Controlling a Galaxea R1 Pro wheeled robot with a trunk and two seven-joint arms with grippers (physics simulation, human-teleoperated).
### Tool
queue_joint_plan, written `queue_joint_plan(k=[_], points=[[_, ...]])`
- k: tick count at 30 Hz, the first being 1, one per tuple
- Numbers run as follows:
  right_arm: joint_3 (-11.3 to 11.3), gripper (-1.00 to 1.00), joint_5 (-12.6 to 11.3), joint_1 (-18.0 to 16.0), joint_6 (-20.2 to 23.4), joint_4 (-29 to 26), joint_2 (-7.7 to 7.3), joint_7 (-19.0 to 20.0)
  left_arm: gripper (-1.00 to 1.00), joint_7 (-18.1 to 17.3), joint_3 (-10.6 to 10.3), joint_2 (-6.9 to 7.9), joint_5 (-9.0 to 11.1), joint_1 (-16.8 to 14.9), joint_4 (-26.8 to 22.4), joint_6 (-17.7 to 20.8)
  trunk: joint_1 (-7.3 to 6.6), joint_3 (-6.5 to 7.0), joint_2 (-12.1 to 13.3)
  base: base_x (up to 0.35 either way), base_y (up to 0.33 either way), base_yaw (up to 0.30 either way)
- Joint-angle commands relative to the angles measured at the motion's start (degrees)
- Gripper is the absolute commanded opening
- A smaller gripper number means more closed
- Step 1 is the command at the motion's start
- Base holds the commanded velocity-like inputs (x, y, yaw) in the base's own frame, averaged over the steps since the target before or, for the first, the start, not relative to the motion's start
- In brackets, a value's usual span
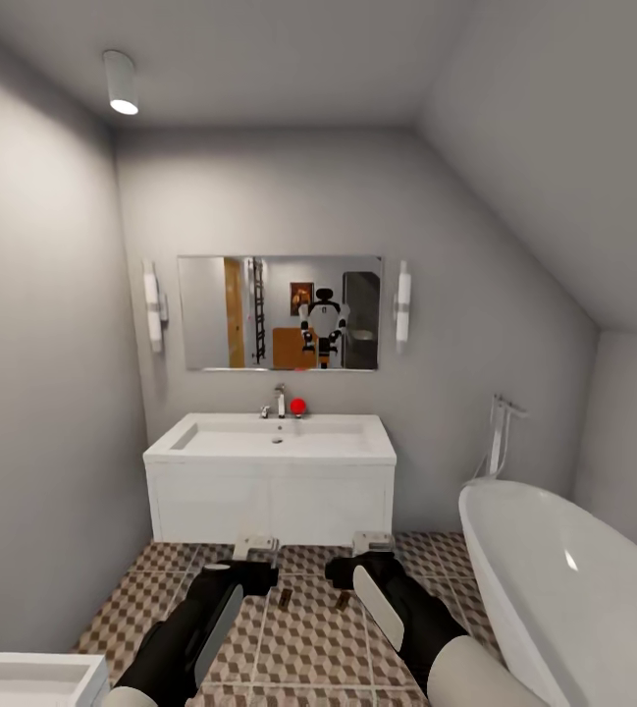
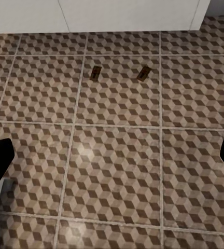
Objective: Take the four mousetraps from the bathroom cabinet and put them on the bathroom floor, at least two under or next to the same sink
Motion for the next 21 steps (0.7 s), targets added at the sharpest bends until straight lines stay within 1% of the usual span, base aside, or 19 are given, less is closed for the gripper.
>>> queue_joint_plan(k=[1,5,8,13,21], points=[[0.3,1.0,-0.6,0.0,0.1,-0.1,-0.04,-0.6,1.0,0.5,-0.1,0.03,0.6,0.0,-0.1,0.2,0.02,-0.12,-0.1,0.0,0.0,0.0],[0.3,1.0,-0.6,0.0,0.2,-0.1,-0.04,-0.6,1.0,0.5,-0.1,0.05,0.6,0.0,-0.2,0.2,0.02,-0.49,-0.1,-0.039,0.0,0.0],[0.3,1.0,-0.6,0.0,0.2,-0.1,-0.04,-0.6,1.0,0.5,-0.1,0.07,0.6,0.0,-0.3,0.2,0.02,-0.77,-0.1,-0.154,0.0,0.0],[0.3,1.0,-0.6,0.0,0.2,-0.1,-0.04,-0.6,1.0,0.5,-0.1,0.06,0.6,0.0,-0.4,0.2,0.02,-1.24,-0.1,-0.249,0.0,0.0],[0.3,1.0,-0.7,0.0,0.3,-0.1,-0.04,-0.6,1.0,0.5,-0.1,0.03,0.6,0.0,-0.3,0.2,0.02,-2.0,-0.1,-0.31,0.001,0.0]])
